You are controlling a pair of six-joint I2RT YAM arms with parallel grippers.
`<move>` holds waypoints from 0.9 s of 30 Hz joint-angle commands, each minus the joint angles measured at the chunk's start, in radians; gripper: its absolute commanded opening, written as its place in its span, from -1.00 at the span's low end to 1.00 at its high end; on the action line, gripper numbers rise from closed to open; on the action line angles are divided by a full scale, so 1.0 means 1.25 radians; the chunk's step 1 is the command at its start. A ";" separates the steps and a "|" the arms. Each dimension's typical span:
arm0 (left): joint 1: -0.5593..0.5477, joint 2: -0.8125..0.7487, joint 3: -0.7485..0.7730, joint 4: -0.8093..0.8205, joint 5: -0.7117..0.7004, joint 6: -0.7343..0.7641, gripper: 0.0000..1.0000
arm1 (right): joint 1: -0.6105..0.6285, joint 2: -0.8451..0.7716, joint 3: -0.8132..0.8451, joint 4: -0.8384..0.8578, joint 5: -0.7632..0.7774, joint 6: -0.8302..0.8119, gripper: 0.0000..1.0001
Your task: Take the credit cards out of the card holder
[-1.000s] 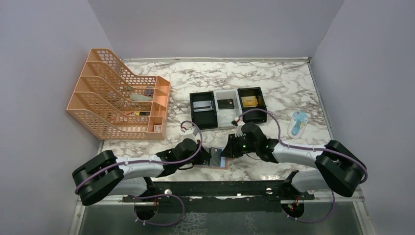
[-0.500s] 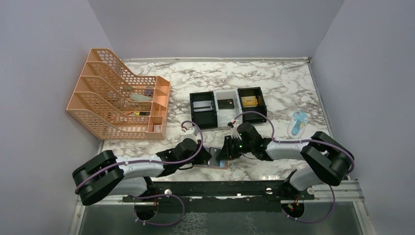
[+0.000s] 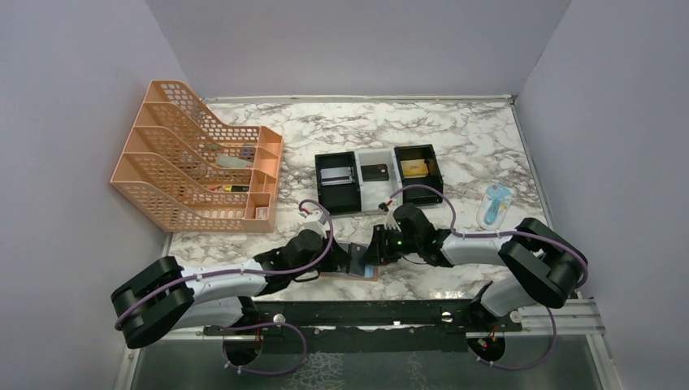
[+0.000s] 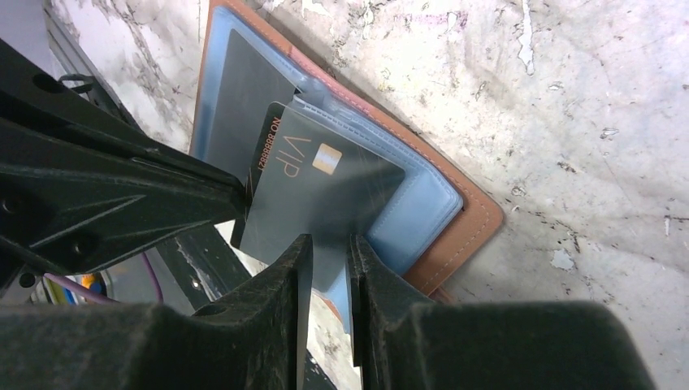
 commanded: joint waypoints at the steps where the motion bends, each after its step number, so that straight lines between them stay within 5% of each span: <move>1: -0.003 -0.039 -0.017 0.032 0.003 -0.002 -0.90 | 0.000 0.033 -0.014 -0.058 0.086 -0.016 -0.53; 9: -0.003 -0.010 -0.015 0.033 0.003 -0.002 -0.98 | -0.001 0.032 -0.011 -0.063 0.092 -0.018 -0.54; 18: -0.003 -0.010 -0.021 0.013 -0.049 -0.015 -0.33 | 0.000 0.032 -0.014 -0.066 0.092 -0.021 -0.55; 27: -0.002 0.015 -0.007 -0.038 -0.078 -0.009 -0.26 | 0.000 0.038 -0.013 -0.061 0.089 -0.021 -0.55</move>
